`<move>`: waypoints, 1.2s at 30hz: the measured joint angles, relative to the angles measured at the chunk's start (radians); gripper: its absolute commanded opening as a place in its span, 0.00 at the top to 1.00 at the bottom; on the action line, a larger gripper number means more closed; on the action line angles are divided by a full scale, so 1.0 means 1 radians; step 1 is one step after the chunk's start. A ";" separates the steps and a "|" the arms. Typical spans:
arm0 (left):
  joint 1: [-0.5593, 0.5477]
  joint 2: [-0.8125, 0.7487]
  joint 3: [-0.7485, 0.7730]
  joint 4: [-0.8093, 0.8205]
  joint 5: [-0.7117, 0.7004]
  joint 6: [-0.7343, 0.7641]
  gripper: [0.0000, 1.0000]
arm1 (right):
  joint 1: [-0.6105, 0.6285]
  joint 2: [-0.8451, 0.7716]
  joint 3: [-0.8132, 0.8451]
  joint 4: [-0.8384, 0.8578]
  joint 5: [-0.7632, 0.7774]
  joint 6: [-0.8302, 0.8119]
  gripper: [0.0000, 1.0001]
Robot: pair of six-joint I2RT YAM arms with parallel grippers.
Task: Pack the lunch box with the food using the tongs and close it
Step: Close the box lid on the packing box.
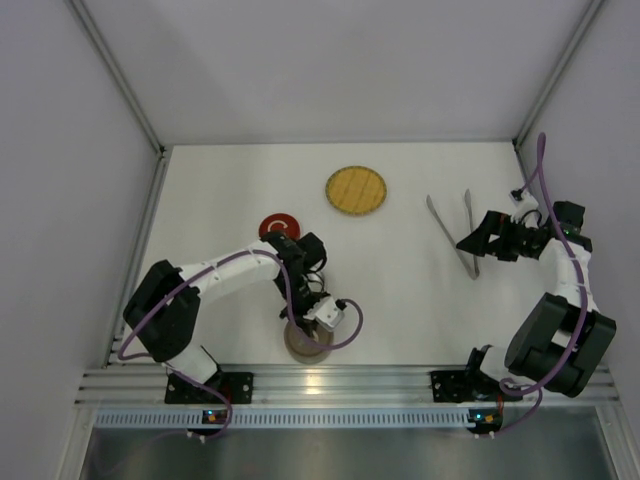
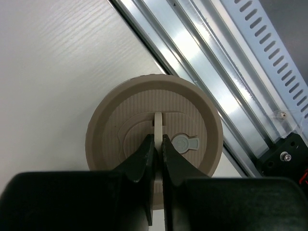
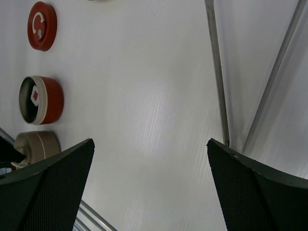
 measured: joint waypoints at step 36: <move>-0.003 0.011 0.147 0.027 -0.049 -0.063 0.33 | 0.000 0.000 0.000 -0.003 -0.021 -0.005 0.01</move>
